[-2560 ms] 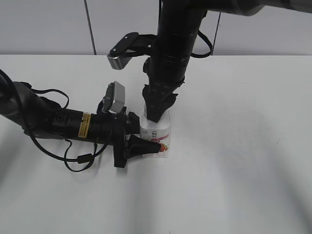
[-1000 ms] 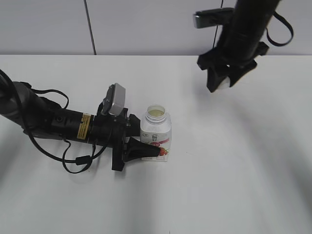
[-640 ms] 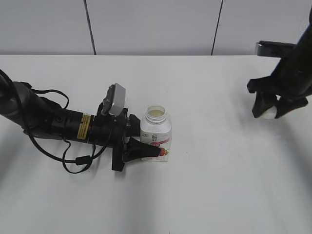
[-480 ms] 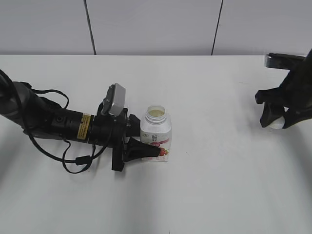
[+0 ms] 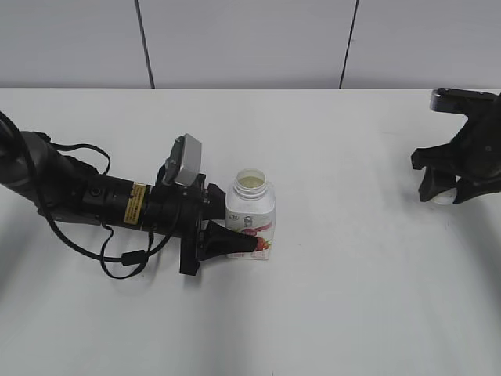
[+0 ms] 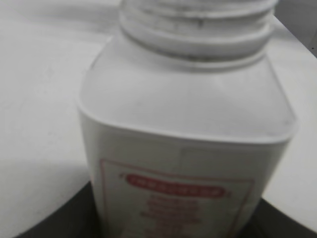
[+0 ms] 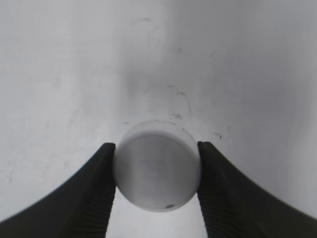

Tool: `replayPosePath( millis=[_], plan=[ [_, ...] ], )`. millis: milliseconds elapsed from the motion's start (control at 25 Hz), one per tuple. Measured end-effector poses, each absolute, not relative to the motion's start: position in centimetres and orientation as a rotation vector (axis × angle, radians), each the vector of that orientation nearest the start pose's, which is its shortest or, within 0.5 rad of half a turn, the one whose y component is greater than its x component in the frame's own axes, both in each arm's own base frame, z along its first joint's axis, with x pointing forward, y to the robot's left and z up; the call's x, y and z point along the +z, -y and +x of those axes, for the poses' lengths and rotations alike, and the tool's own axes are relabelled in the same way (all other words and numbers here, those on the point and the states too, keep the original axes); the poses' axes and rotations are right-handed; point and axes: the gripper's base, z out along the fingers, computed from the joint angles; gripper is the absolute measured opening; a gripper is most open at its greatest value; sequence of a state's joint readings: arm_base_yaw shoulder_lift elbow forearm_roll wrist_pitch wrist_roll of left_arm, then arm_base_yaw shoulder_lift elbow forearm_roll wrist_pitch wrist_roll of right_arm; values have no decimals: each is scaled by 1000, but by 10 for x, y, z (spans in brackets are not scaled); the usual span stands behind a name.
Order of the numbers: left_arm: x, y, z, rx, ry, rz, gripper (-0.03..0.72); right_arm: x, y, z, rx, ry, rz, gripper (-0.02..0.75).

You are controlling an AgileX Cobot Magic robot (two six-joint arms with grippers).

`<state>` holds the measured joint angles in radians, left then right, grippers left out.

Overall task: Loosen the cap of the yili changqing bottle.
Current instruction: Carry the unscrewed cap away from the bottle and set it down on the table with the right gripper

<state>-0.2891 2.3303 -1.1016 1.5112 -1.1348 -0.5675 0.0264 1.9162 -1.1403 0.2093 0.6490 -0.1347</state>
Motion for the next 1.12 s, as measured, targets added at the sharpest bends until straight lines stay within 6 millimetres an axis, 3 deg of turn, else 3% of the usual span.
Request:
replayPosePath(
  millis=[360,800,880,1000,1120],
  plan=[
    [49,184,329,-1101,-1542,1452,373,121,-21,361,196,-2969,-6,396],
    [49,184,329,-1101,-1542,1453,373,114,-21,361,197,-2991,-3,396],
    [49,184,329,-1101,-1542,1453,373,114,-21,360,198,-2992,-3,426],
    [49,184,329,-1101,-1542,1453,373,114,-21,360,199,-2993,-4,534],
    [49,184,329,-1101,-1542,1453,373,114,-22,360,215,-2994,13,558]
  ],
)
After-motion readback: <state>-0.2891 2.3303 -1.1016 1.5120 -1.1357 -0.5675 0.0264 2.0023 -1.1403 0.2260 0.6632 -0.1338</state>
